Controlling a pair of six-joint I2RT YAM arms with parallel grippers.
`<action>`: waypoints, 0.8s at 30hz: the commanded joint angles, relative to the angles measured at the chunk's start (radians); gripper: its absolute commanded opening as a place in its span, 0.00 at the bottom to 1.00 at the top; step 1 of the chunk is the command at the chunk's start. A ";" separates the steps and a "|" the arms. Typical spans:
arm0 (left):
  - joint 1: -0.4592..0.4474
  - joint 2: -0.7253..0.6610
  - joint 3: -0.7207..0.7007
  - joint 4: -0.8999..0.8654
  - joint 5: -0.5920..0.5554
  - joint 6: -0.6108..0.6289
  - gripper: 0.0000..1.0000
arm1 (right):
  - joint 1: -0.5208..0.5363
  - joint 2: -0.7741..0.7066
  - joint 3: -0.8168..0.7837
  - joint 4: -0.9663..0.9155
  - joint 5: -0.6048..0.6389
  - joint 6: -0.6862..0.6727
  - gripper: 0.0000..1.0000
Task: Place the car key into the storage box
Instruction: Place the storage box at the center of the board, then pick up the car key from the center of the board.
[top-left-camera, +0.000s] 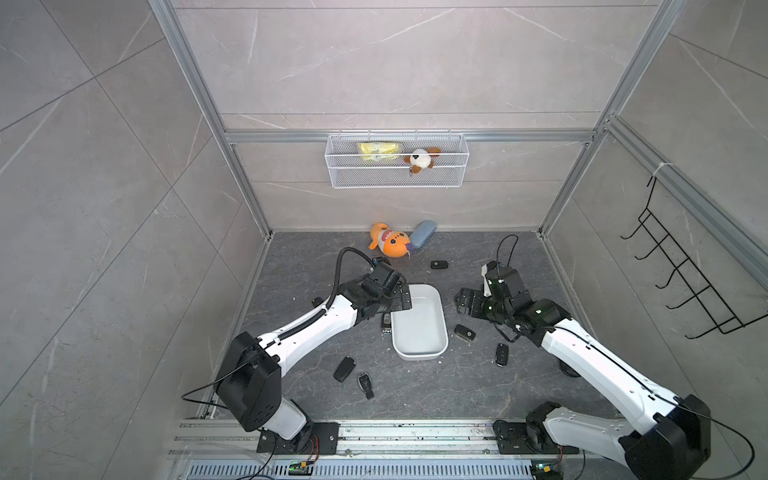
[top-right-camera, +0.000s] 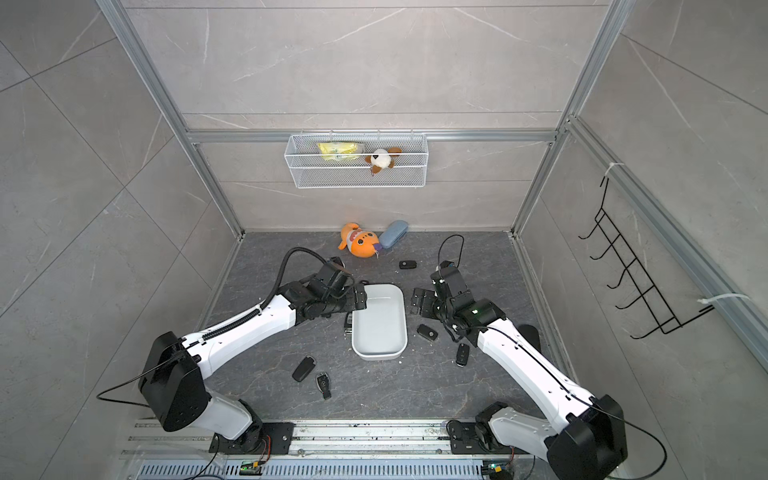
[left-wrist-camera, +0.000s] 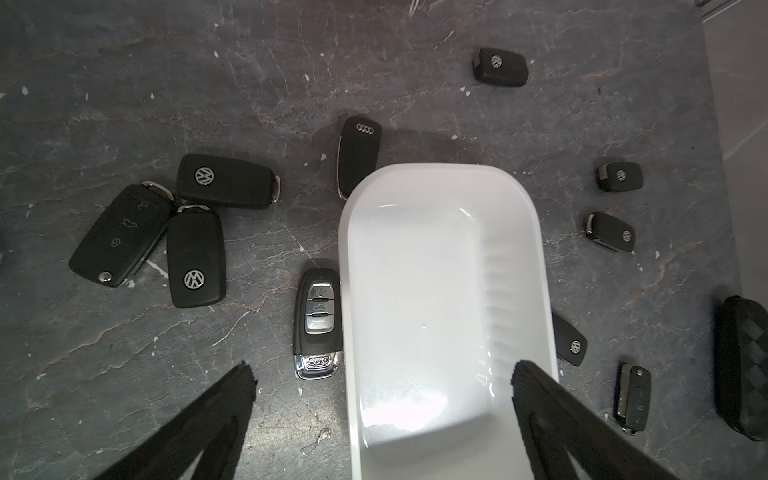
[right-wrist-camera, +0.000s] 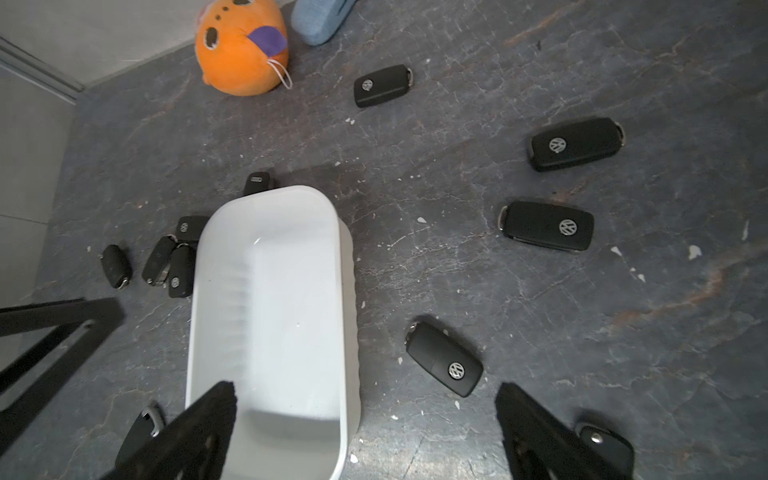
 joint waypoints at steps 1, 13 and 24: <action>0.008 -0.070 0.010 -0.012 0.011 0.025 1.00 | 0.002 0.057 0.027 -0.035 0.080 0.057 0.99; 0.062 -0.130 0.002 0.006 0.094 0.085 1.00 | 0.001 0.253 0.000 0.007 0.045 0.037 0.99; 0.090 -0.116 0.017 -0.009 0.117 0.115 1.00 | -0.018 0.417 0.019 0.043 -0.002 -0.059 0.90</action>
